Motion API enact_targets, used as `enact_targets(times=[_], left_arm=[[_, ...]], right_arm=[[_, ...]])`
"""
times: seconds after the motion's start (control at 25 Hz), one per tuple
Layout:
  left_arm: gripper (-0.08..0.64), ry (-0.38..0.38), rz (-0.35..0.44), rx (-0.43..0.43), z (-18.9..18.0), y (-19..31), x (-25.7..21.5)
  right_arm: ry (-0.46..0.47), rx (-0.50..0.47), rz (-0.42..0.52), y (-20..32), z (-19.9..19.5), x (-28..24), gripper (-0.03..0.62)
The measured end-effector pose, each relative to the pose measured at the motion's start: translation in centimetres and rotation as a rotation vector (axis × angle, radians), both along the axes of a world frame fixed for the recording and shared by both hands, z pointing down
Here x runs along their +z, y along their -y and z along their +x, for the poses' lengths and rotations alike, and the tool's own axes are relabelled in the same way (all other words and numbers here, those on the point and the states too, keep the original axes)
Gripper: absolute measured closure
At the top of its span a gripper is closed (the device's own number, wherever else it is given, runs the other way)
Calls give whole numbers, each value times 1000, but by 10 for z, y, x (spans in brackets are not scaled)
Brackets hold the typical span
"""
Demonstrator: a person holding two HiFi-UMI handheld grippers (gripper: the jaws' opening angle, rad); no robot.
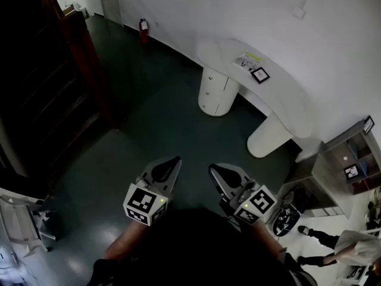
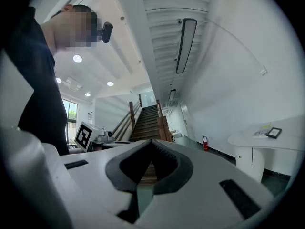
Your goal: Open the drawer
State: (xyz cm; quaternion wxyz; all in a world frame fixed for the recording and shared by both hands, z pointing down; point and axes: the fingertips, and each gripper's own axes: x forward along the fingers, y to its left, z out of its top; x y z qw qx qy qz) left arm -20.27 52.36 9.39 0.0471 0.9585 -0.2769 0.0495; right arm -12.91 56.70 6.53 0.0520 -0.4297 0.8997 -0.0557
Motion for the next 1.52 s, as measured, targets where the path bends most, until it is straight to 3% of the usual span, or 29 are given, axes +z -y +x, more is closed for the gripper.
enact_targets(times=[0.56, 1.08, 1.24, 1.52], left_arm=[[545, -4, -12, 2, -12, 3, 6], [545, 24, 11, -44, -97, 24, 16], [545, 19, -40, -90, -122, 37, 31], [545, 18, -86, -96, -123, 72, 44]], right_arm=[[-12, 10, -21, -1, -11, 8, 577], [40, -45, -41, 45, -93, 14, 575], [67, -95, -61, 55, -117, 20, 575], [79, -111, -126, 94, -120, 37, 575]])
